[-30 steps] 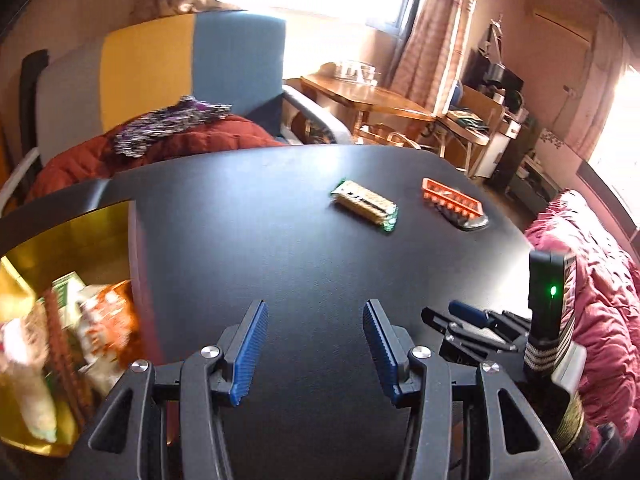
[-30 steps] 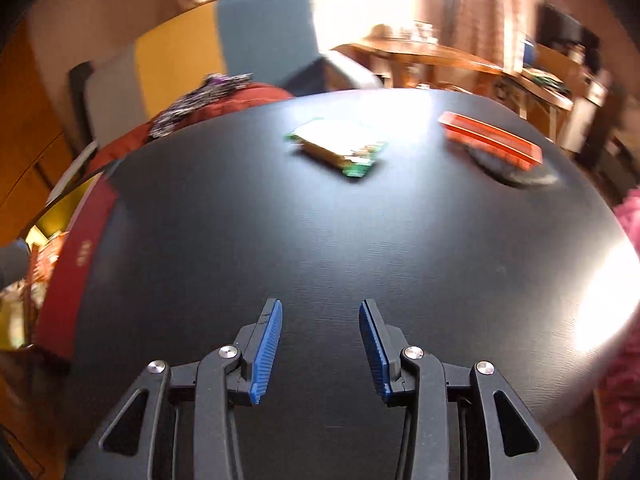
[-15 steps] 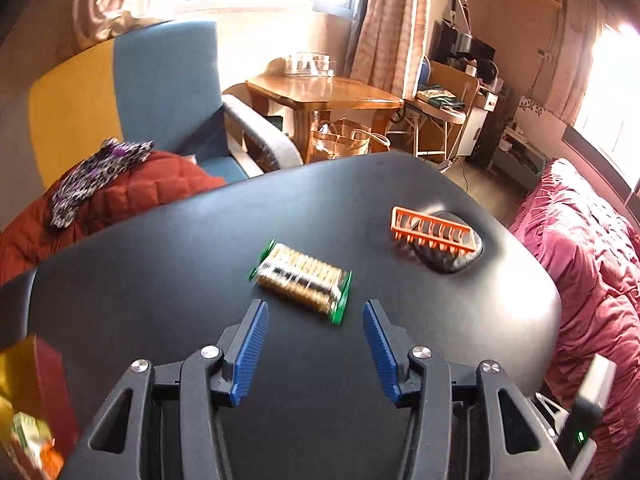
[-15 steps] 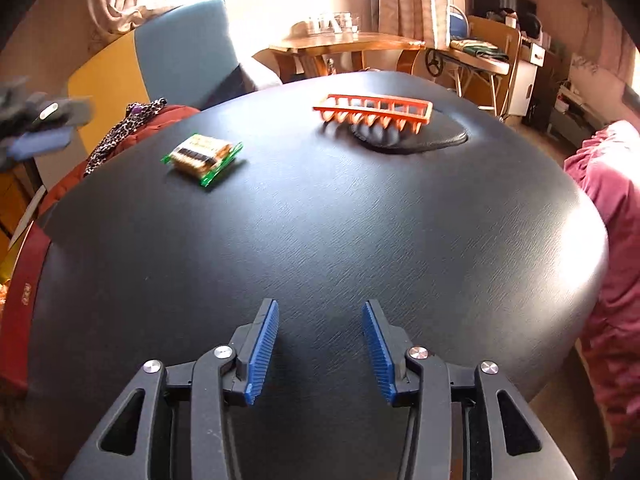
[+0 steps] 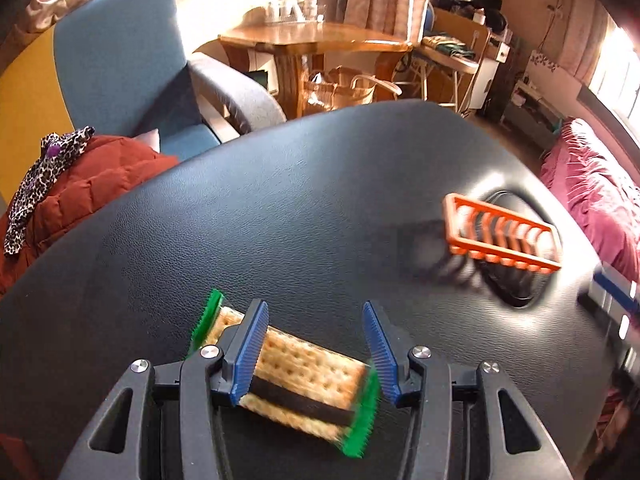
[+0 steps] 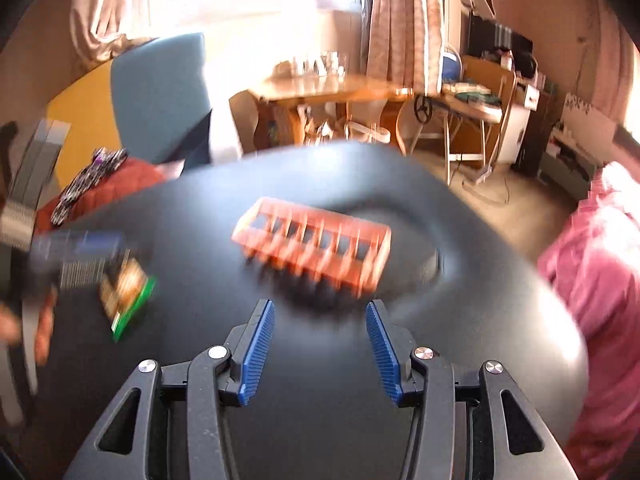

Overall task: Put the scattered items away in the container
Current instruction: 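Grasp the green cracker pack with the left gripper while the right gripper grasps the orange rack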

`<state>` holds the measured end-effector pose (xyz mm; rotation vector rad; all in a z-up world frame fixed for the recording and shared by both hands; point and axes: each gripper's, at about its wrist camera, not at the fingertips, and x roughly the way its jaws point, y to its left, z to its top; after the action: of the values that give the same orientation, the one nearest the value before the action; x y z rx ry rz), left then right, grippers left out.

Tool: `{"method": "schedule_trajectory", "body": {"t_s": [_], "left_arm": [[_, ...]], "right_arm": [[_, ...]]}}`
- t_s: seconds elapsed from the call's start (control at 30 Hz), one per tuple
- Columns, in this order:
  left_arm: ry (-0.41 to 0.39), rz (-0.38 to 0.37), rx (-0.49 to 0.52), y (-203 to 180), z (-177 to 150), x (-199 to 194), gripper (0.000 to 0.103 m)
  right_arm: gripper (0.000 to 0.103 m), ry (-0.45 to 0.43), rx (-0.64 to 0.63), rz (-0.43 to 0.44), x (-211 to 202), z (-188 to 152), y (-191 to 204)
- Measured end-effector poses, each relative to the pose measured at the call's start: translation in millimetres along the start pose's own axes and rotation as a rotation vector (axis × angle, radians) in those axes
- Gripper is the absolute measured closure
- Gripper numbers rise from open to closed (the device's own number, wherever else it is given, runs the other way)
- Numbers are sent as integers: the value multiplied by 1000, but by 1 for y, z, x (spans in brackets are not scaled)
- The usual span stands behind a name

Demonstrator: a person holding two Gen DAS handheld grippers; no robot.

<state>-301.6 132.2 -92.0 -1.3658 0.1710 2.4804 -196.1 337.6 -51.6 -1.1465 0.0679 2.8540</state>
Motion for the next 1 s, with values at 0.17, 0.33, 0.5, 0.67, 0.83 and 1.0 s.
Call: {"method": "schedule_trajectory", "body": {"t_s": [0.17, 0.33, 0.5, 0.67, 0.83, 1.0], "left_arm": [[-4, 12, 39, 1, -10, -2, 53], [24, 10, 39, 7, -39, 0, 53], [25, 17, 37, 7, -63, -15, 53], [27, 26, 19, 11, -95, -40, 53], [27, 43, -2, 19, -129, -65, 53], [27, 56, -74, 42, -148, -92, 53]], "right_arm": [[50, 76, 14, 0, 73, 56, -8], [50, 204, 118, 58, 114, 58, -14], [48, 208, 48, 74, 92, 30, 10], [45, 234, 54, 121, 59, -9, 32], [40, 225, 53, 153, 17, -48, 58], [39, 234, 61, 191, -18, -82, 78]]}}
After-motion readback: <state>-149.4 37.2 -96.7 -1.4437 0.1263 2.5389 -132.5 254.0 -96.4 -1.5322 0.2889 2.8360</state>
